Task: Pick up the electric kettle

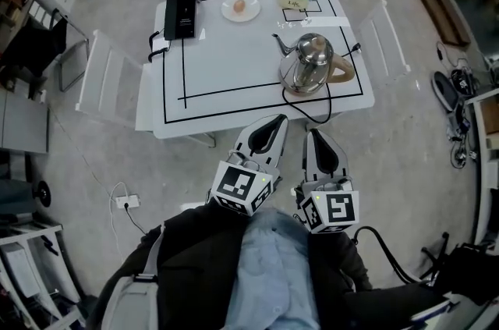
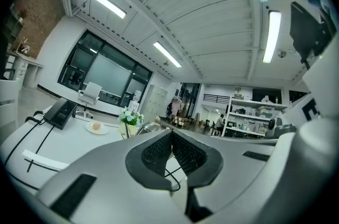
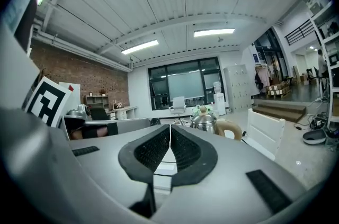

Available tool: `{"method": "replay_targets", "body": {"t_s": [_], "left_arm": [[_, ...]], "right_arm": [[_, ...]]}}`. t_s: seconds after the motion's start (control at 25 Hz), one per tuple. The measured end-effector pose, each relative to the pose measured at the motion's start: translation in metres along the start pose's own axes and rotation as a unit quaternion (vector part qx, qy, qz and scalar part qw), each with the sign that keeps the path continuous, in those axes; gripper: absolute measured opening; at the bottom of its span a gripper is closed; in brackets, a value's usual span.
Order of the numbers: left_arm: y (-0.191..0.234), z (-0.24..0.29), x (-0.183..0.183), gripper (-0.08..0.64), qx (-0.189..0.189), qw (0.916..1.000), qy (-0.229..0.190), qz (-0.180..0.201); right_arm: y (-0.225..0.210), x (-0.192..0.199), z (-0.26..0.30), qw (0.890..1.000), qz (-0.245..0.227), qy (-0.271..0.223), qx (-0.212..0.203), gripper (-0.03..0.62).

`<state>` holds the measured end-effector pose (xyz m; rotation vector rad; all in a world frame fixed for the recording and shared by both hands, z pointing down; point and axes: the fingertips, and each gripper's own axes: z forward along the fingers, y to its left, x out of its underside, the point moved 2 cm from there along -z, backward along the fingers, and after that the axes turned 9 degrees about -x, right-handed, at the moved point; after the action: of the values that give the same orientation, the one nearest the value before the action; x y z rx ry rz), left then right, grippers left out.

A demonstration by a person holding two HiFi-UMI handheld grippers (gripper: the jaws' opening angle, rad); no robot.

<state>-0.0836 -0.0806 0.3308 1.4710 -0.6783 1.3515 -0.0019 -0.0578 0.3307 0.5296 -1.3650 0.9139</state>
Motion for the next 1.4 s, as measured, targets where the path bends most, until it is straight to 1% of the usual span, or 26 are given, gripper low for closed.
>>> {"method": "replay_targets", "body": {"t_s": [0.08,0.24,0.44,0.6,0.84,1.0,1.24,1.32,1.4], "left_arm": [[0.001,0.006,-0.005,0.008,0.008,1.0,-0.002,0.002],[-0.004,0.015,-0.005,0.008,0.023,0.9997,0.005,0.009],[-0.008,0.027,0.003,0.008,0.023,0.9994,0.022,0.013],[-0.009,0.046,0.009,0.008,0.017,0.9991,0.033,0.023],[-0.012,0.079,0.006,0.008,0.009,0.9989,0.034,0.032],[-0.006,0.097,0.006,0.008,-0.003,0.9986,0.038,0.036],[0.009,0.116,0.008,0.008,-0.024,0.9982,0.043,0.035],[0.015,0.121,0.01,0.008,-0.032,0.9978,0.048,0.033],[0.019,0.126,0.009,0.008,-0.035,0.9981,0.044,0.026]], "right_arm": [[-0.004,-0.005,0.003,1.0,-0.004,-0.006,0.006,0.018],[-0.017,-0.011,0.001,0.999,0.0,-0.016,0.031,0.018],[-0.036,-0.009,-0.003,0.998,0.016,-0.023,0.049,0.018],[-0.052,-0.003,0.003,0.998,0.031,-0.026,0.048,0.018],[-0.087,-0.01,0.022,0.997,0.044,-0.037,0.043,0.018],[-0.103,-0.007,0.037,0.997,0.057,-0.033,0.036,0.018],[-0.12,-0.003,0.055,0.998,0.056,-0.036,0.017,0.018],[-0.126,-0.002,0.059,0.997,0.06,-0.039,0.017,0.018],[-0.132,-0.001,0.064,0.998,0.058,-0.035,0.021,0.018]]}}
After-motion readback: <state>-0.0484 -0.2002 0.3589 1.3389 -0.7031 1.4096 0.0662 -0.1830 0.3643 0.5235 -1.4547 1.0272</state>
